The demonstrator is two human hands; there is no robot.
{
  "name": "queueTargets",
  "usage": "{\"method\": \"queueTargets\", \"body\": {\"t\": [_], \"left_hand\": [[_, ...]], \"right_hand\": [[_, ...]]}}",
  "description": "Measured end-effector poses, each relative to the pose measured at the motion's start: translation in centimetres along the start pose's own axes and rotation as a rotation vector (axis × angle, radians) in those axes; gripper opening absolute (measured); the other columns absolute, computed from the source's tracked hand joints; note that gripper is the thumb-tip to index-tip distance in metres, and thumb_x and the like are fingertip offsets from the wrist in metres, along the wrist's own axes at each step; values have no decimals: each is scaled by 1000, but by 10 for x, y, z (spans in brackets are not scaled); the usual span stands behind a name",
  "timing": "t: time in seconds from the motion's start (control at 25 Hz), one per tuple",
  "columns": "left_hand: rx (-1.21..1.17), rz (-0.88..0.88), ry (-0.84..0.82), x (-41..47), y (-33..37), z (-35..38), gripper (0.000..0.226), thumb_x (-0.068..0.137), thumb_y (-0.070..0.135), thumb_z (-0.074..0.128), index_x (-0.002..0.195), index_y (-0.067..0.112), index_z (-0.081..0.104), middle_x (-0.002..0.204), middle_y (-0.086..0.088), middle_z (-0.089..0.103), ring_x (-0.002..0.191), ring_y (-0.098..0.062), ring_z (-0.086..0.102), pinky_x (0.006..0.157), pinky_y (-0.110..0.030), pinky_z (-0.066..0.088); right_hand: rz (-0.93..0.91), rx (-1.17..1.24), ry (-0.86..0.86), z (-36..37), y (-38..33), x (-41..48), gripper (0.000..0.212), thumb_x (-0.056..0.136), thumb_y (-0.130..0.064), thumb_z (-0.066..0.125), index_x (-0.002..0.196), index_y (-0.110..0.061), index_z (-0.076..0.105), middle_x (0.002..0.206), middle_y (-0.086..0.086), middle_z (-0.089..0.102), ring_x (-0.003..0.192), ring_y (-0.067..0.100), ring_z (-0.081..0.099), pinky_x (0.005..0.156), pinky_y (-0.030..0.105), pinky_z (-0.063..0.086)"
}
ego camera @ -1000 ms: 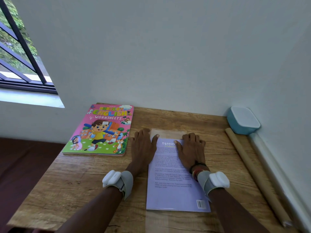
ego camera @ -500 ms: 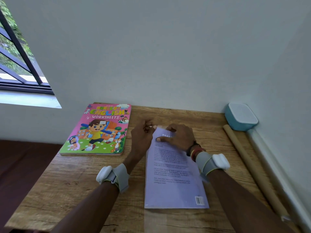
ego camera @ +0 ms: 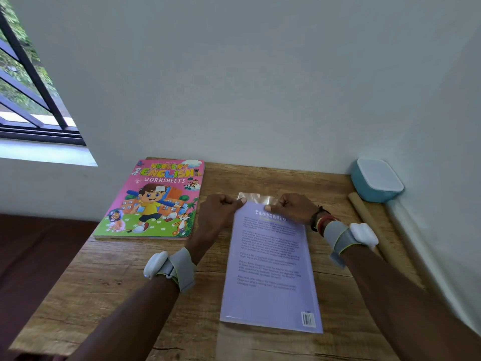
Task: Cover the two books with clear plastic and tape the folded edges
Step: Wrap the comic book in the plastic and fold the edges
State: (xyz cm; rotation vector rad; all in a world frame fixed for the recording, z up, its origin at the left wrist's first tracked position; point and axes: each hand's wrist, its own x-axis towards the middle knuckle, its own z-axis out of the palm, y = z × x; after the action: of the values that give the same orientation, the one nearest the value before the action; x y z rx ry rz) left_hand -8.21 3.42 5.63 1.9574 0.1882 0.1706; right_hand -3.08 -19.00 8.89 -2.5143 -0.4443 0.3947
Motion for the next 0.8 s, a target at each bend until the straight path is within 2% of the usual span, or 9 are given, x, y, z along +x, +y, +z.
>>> {"method": "queueTargets", "body": {"t": [0.16,0.28,0.4,0.48,0.64,0.8], "left_hand": [[26,-57,-24,-4,-2,0,31,82,46,73,71,17,75,68,5,73,61,-8,66,60,-27,46],[39,-55,-17,-5,-1,-1,32,81,46,74,68,17,74,67,5,72,60,-9,66,60,-31,51],[91,-49,-5,-5,-3,0,34,79,51,74,70,19,75,66,5,72,62,-12,68,67,-41,59],[130,-51,9,-6,-3,0,34,79,53,74,69,20,76,63,5,71,59,-11,67,65,-40,58],[217,-51,-4,-3,-9,0,37,76,59,72,68,23,75,62,8,71,59,-7,67,67,-38,59],[299,-45,41,-4,-9,2,37,75,60,73,68,24,75,63,10,70,61,-3,65,63,-33,57]], "right_hand": [[41,2,-84,-9,6,2,42,86,-50,64,73,-12,52,75,8,51,70,18,46,62,29,32],[28,63,-81,-11,15,6,38,85,-37,70,74,-1,63,73,10,62,69,13,54,65,25,37],[-5,51,-70,-14,20,3,15,83,-26,73,74,-16,69,77,-10,66,74,3,58,71,21,40],[-11,44,-41,-13,22,3,7,82,-22,75,77,-20,71,83,-5,69,83,9,61,72,20,41],[-22,5,22,-8,25,5,4,79,-19,76,80,-16,74,87,1,71,84,13,62,71,21,41],[-24,-25,49,-7,24,4,6,77,-22,78,75,-24,72,89,2,74,84,13,63,74,24,42]]}}
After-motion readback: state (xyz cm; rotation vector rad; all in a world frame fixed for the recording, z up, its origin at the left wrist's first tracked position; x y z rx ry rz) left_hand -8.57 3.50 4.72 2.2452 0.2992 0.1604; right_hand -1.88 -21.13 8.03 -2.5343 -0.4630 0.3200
